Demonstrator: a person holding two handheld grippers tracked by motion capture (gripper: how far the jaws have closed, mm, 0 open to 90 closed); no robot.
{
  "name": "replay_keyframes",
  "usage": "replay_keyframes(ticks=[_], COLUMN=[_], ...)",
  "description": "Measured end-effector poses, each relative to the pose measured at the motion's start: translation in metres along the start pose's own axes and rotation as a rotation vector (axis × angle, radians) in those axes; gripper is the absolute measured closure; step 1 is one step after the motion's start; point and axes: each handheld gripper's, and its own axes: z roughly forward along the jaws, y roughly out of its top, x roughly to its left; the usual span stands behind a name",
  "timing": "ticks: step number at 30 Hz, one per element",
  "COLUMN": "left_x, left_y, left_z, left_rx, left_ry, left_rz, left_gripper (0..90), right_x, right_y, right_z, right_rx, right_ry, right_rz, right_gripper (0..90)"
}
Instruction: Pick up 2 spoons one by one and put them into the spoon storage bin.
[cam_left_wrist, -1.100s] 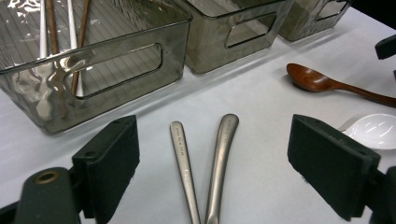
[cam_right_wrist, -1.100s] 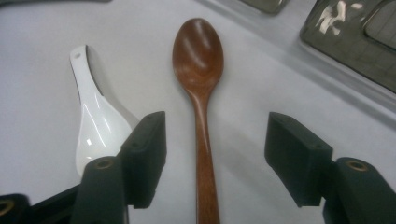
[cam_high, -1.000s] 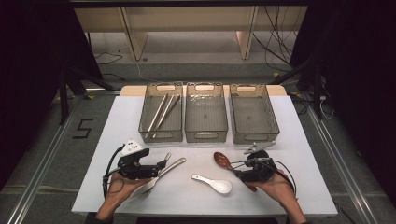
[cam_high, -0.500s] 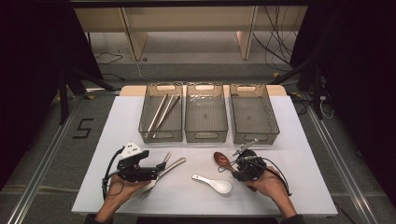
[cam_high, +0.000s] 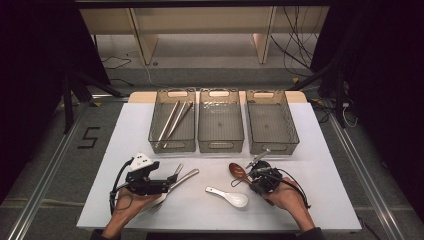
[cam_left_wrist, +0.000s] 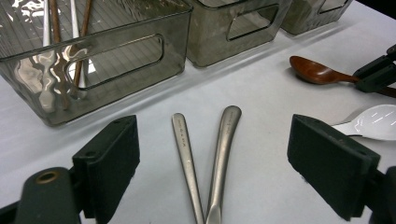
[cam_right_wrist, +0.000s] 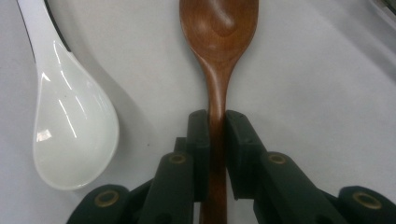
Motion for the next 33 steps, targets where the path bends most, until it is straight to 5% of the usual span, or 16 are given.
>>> replay_keyframes(ticks=[17, 33], left_x=[0.003, 0.003], left_y=[-0.002, -0.004], left_z=[-0.001, -0.002], left_rx=[-0.015, -0.047], left_ry=[0.003, 0.001], left_rz=[-0.008, -0.014], left_gripper=[16.6, 16.6], right_x=[-0.001, -0.013], right_y=[0.005, 0.043], right_z=[-0.032, -0.045], right_rx=[-0.14, -0.28], right_ry=[0.02, 0.014], right_rz=[-0.03, -0.025], right_gripper=[81.7, 81.7])
